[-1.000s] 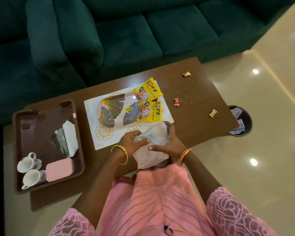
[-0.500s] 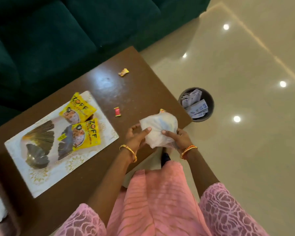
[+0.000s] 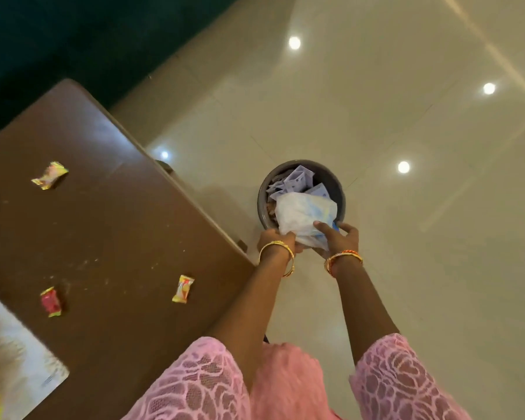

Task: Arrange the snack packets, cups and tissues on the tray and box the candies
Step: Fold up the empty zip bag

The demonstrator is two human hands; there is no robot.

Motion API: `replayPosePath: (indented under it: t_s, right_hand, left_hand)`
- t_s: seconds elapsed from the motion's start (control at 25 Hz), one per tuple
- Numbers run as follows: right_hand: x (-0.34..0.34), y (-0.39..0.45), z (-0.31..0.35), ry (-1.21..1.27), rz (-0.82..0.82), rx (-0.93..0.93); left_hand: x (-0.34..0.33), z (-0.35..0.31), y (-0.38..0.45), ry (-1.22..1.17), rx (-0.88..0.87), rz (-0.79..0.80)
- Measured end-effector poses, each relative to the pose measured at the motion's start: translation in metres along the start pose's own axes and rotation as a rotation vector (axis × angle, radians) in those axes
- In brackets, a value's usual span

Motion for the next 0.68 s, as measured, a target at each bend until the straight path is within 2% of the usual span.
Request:
replayPosePath:
  t_s: [0.08, 0.16, 0.36, 0.56, 0.68]
  right_hand:
    - [-0.01, 0.052, -0.01, -0.074, -0.084, 0.043]
    - [-0.02, 0.104, -0.024, -0.147, -0.131, 0.056]
    - [-0.039, 0.189, -0.066, -0.344, -0.104, -0.083]
    - [-0.041, 0.207, -0.08, -0.723, -0.063, 0.035]
    - [-0.044, 0.186, -0.065, -0.895, -0.132, 0.244]
  left_hand:
    - [-0.014, -0.005, 0.044, 0.28, -0.046, -0.055]
    - [-0.033, -0.007, 0.085, 0.531, -0.114, -0.026]
    - [-0.053, 0.001, 0.163, 0.56, -0.032, 0.111]
    - [-0.05, -0.002, 0.183, 0.655, 0.002, 0.108]
    - [-0.043, -0.008, 0.164, 0.714, -0.076, 0.07]
Point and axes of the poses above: each hand's wrist, its own y-axis towards the middle knuckle, its own x-axis out of the back of the hand, z = x × y, the point moved 6 cm from there along y, towards the middle knuckle, and after that the axes turned 8 degrees about y, right-handed, at the moved point
